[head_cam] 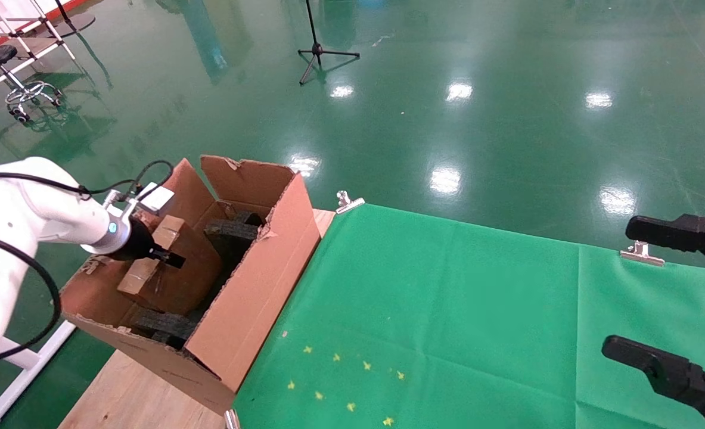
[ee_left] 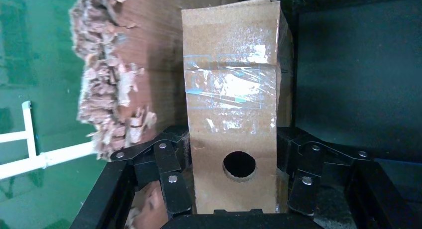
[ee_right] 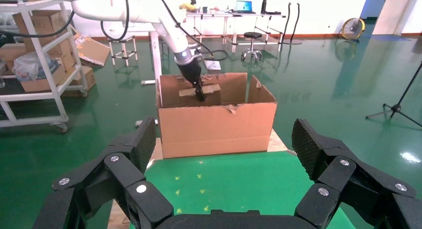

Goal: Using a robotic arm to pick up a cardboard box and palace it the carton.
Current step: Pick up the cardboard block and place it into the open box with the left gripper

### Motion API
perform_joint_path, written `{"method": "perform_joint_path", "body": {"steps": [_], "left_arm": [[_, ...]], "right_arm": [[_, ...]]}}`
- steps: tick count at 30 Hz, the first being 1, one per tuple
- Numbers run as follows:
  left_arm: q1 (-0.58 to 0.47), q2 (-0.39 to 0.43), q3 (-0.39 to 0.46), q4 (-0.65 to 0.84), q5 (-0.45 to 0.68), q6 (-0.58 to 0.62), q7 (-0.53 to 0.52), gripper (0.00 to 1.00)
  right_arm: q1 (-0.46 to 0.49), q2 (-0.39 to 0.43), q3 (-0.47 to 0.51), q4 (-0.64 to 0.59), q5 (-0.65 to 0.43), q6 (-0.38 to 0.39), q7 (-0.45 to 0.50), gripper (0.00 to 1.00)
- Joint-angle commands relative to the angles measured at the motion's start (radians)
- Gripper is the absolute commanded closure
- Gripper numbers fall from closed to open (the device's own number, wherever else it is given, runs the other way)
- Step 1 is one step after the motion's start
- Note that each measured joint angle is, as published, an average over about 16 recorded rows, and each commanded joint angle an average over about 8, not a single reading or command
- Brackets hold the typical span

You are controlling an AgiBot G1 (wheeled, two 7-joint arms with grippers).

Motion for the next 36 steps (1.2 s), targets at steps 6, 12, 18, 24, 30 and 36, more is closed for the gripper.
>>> {"method": "perform_joint_path", "body": {"steps": [6,12,18,24,30,36], "left_arm": [[0.047,0.011,-0.007,0.003,-0.010,-0.029,-0.004,1.00],[0.076,0.013,-0.018,0.004,-0.025,-0.064,-0.012,0.49],[0.086,0.011,-0.024,0.005,-0.034,-0.088,-0.014,0.00],[0.086,0.010,-0.024,0.004,-0.035,-0.090,-0.014,0.00],[0.083,0.010,-0.024,0.004,-0.034,-0.086,-0.014,0.00],[0.082,0.010,-0.023,0.003,-0.033,-0.081,-0.014,0.00]], "right_arm": [[0.000,0.000,0.000,0.000,0.000,0.000,0.000,0.00],[0.000,0.000,0.000,0.000,0.000,0.000,0.000,0.00],[0.000,0.000,0.000,0.000,0.000,0.000,0.000,0.00],[0.000,0.000,0.000,0.000,0.000,0.000,0.000,0.00],[0.000,0.000,0.000,0.000,0.000,0.000,0.000,0.00],[0.000,0.000,0.000,0.000,0.000,0.000,0.000,0.00]]}}
